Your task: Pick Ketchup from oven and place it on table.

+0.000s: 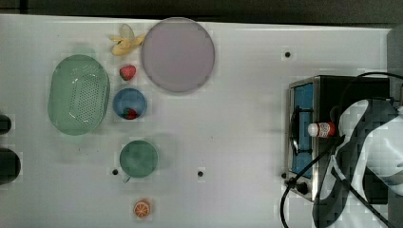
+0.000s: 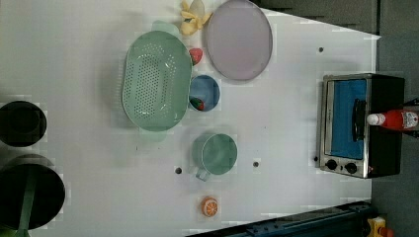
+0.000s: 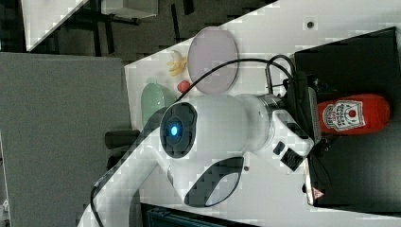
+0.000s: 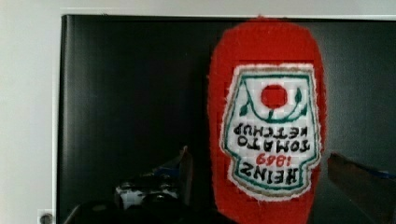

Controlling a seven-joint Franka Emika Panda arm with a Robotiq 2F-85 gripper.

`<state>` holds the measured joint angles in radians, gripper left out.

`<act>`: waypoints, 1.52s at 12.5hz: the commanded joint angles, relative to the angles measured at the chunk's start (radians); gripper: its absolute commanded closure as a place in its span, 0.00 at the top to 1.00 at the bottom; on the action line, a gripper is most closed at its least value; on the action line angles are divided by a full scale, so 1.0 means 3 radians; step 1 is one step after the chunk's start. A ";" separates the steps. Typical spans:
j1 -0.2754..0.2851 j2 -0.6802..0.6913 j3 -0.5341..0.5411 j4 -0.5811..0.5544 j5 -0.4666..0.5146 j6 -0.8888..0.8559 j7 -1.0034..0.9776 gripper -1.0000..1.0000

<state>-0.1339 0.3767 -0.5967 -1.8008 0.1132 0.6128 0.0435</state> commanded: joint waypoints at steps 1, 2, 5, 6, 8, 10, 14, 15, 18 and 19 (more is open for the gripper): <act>-0.0077 0.0126 -0.0049 0.0062 0.0087 0.0116 -0.0012 1.00; -0.0077 0.0150 -0.0045 0.0061 0.0157 0.0118 -0.0012 1.00; -0.0079 0.0183 -0.0047 0.0057 0.0241 0.0120 -0.0012 1.00; -0.0080 0.0187 -0.0048 0.0048 0.0241 0.0112 -0.0012 0.83; -0.0079 0.0185 -0.0047 0.0064 0.0241 0.0112 -0.0012 0.64; -0.0074 0.0172 -0.0048 0.0104 0.0241 0.0086 -0.0012 0.64; 0.0096 -0.0036 -0.0015 0.0401 0.0229 -0.0451 -0.0014 0.64; 0.0172 -0.0119 0.0009 0.0499 0.0218 -0.0612 -0.0014 0.64; 0.0455 -0.0381 0.0118 0.0672 0.0174 -0.0966 -0.0032 0.64; 0.0550 -0.0471 0.0172 0.0682 0.0172 -0.1025 -0.0032 0.64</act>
<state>-0.0526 0.2996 -0.5928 -1.6611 0.1663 0.3105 0.0407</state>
